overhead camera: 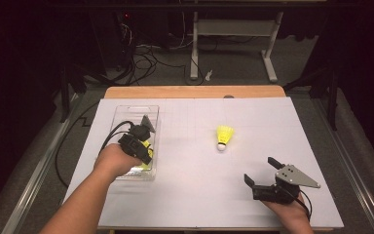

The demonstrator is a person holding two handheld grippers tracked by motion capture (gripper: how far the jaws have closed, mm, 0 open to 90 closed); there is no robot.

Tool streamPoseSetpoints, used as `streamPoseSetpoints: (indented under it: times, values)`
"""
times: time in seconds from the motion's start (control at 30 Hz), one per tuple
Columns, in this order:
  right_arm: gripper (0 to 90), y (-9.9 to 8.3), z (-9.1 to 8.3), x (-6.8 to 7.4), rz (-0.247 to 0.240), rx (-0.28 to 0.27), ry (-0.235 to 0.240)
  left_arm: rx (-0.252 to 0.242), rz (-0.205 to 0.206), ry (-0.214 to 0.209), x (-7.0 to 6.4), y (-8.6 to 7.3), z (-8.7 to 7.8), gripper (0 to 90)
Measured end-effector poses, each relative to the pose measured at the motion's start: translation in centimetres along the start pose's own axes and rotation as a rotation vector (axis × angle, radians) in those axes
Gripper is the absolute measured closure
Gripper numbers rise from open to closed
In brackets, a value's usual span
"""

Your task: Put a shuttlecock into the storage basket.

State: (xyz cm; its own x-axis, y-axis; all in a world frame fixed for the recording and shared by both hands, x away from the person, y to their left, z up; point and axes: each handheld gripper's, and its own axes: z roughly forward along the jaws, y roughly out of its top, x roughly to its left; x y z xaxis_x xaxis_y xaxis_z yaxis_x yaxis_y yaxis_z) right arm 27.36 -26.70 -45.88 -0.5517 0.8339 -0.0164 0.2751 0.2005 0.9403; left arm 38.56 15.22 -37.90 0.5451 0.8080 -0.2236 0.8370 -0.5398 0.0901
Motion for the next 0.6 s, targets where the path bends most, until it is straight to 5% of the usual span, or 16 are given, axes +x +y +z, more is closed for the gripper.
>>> streamPoseSetpoints:
  times: [0.6]
  values:
    - [0.3, 0.01, 0.0, 0.0, 0.0, 0.001, 0.001, 0.019, 0.015, -0.023, 0.12, -0.38, 1.02, 86.5]
